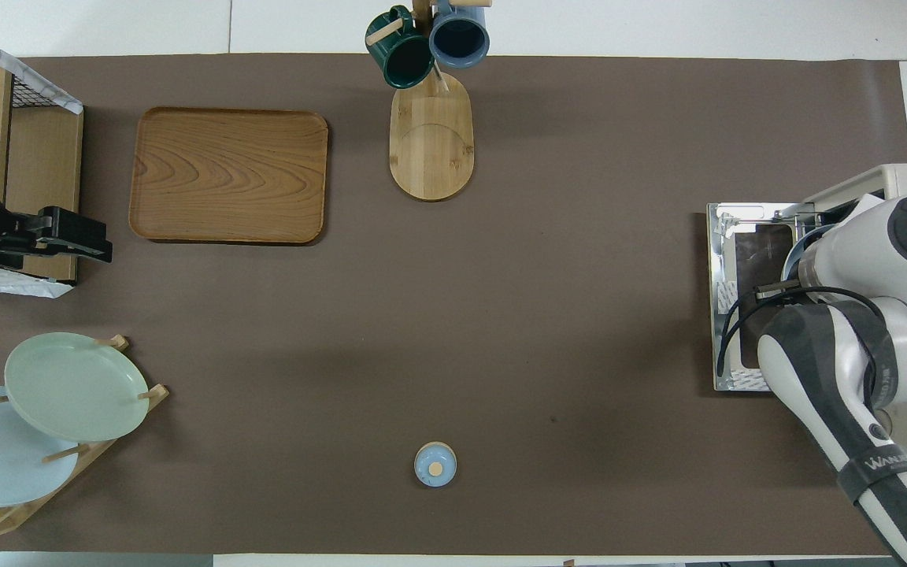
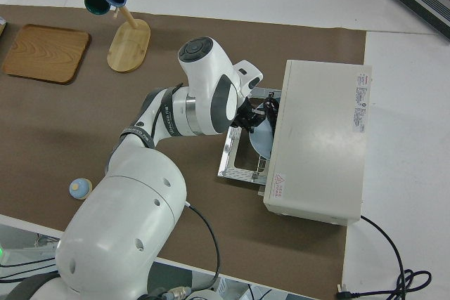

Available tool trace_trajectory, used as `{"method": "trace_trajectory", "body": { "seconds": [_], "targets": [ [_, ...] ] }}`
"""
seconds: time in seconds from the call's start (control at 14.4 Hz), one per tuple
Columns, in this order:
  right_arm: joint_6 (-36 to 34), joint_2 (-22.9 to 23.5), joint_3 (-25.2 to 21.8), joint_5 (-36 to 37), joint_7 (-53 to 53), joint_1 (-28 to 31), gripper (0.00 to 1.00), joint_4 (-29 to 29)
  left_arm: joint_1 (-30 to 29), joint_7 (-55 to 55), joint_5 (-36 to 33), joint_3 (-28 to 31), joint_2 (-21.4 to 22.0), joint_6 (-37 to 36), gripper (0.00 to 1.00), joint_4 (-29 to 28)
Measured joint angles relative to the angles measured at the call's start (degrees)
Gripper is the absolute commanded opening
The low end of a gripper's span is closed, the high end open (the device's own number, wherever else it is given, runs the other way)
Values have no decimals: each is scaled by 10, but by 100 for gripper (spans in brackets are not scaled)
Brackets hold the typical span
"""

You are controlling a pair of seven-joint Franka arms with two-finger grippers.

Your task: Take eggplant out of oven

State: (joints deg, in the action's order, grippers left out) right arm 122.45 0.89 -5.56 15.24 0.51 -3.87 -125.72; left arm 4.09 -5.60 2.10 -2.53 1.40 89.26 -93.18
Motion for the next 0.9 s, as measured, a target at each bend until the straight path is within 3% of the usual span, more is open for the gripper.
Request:
{"method": "trace_trajectory", "body": {
  "seconds": [0.28,0.55,0.69,0.9],
  "targets": [
    [-43,1,7,-4,-65,-94,0,37,0,0,0,-1,0,0,100,0],
    [-129,44,13,-51,-192,-225,0,156,0,0,0,-1,0,0,100,-1],
    [-170,92,14,-62,-259,-281,0,230,0,0,0,-1,0,0,100,-1],
    [-240,216,17,-67,-365,-355,0,391,0,0,0,0,0,0,100,-1]
  ]
}}
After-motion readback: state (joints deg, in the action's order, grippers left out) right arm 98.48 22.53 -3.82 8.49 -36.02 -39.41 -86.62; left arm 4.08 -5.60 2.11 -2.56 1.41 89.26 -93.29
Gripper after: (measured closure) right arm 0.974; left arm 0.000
